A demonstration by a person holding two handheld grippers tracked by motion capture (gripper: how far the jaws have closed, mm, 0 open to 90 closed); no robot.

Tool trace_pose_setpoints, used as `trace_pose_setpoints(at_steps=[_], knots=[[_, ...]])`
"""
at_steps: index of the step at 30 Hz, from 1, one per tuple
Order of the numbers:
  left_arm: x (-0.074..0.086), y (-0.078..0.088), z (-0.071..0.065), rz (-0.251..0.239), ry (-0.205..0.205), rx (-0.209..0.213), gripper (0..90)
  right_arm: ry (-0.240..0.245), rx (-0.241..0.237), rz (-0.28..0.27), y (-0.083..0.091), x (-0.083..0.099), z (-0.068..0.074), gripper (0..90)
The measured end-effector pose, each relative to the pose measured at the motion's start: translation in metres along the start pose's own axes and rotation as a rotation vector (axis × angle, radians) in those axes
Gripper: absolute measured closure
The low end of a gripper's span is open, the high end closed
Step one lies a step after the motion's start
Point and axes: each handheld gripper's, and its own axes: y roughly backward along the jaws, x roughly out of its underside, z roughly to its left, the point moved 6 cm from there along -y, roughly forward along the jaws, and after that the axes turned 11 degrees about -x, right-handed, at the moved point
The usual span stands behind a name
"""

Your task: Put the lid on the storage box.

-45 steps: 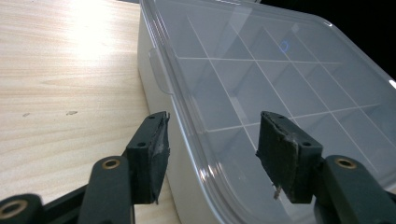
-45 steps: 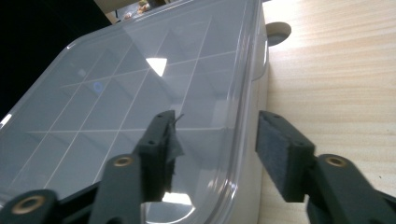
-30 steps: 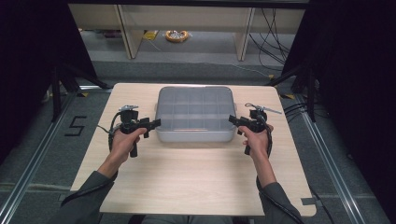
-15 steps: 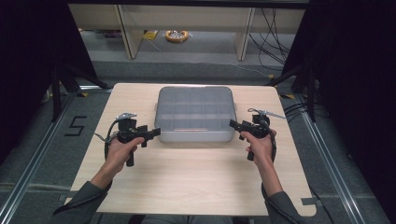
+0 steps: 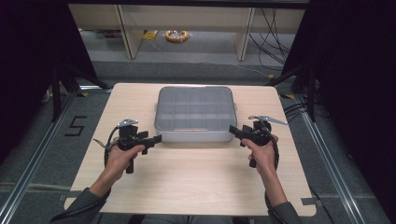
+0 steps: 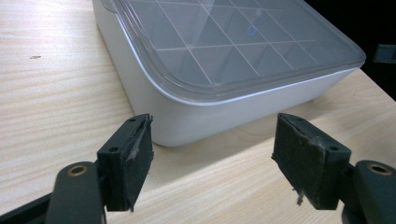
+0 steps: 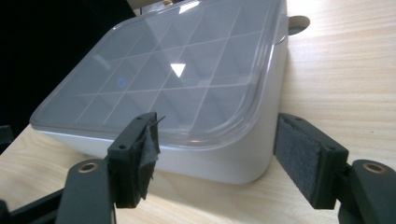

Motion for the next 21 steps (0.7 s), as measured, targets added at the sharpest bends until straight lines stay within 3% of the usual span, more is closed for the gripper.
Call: trace_pose_setpoints(at_steps=[1, 4, 5, 9, 11, 12, 16, 17, 20, 21], knots=[[0.001, 0.000, 0.000, 0.001, -0.006, 0.000, 28.0, -0.025, -0.012, 0.004, 0.000, 0.001, 0.004, 32.1], [0.005, 0.001, -0.001, 0.007, -0.007, 0.000, 27.6, 0.013, -0.002, 0.009, -0.002, 0.002, 0.003, 31.3], [0.006, 0.001, -0.001, 0.006, -0.010, 0.001, 27.5, -0.005, -0.009, 0.019, -0.001, 0.004, 0.005, 30.9], [0.014, 0.005, -0.002, 0.011, -0.018, 0.010, 27.1, 0.028, 0.006, 0.021, 0.000, 0.006, 0.005, 29.5], [0.021, 0.008, -0.002, 0.018, -0.020, 0.021, 27.0, 0.009, -0.008, 0.028, 0.004, 0.008, 0.008, 29.1], [0.024, 0.009, -0.002, 0.023, -0.022, 0.026, 26.9, 0.027, 0.009, 0.027, 0.005, 0.009, 0.006, 28.9], [0.032, 0.013, -0.004, 0.025, -0.029, 0.034, 26.6, 0.008, 0.010, 0.037, 0.011, 0.015, 0.008, 28.6], [0.033, 0.013, -0.005, 0.023, -0.033, 0.032, 26.6, 0.035, 0.022, 0.033, 0.011, 0.017, 0.005, 28.5], [0.036, 0.014, -0.007, 0.030, -0.036, 0.043, 26.6, 0.033, 0.022, 0.040, 0.015, 0.020, 0.007, 28.4], [0.037, 0.014, -0.008, 0.032, -0.042, 0.043, 26.6, 0.005, 0.005, 0.042, 0.017, 0.022, 0.010, 28.4]])
